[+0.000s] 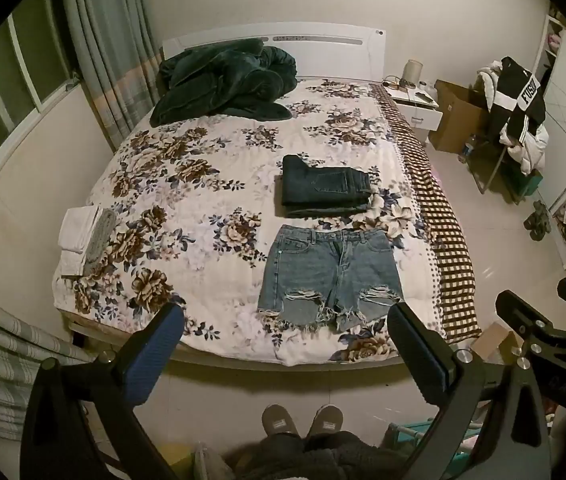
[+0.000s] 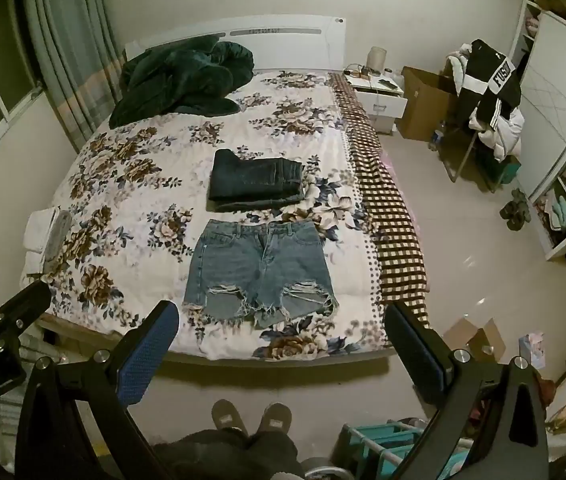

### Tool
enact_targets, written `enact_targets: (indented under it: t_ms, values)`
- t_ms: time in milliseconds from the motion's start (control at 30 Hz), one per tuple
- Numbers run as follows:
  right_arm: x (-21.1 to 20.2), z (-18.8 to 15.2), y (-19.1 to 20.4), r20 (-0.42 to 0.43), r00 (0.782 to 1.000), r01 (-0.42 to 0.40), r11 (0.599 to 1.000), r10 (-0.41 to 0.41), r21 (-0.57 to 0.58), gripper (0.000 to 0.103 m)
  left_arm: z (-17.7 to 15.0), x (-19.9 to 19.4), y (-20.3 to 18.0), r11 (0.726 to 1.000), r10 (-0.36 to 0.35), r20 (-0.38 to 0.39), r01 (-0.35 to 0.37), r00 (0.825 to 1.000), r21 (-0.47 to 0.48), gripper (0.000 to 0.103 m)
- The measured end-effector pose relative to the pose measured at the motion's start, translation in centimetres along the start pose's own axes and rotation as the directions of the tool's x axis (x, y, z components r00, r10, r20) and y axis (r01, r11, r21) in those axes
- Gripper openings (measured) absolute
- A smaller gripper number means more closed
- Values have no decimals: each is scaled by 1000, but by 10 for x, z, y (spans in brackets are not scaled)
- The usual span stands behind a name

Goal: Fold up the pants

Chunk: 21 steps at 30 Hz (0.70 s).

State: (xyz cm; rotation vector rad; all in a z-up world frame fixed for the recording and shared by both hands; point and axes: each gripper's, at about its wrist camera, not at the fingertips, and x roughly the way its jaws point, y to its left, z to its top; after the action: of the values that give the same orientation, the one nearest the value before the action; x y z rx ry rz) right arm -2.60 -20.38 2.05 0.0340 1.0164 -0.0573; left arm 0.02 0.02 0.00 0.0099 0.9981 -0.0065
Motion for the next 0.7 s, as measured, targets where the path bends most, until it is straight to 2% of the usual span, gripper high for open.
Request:
enact_targets:
  t_ms: [700]
  values:
    - [-1, 6, 5, 6, 1000, 3, 1000, -3, -8, 103, 1, 1, -1, 1000, 10, 11, -10, 1000, 3, 103]
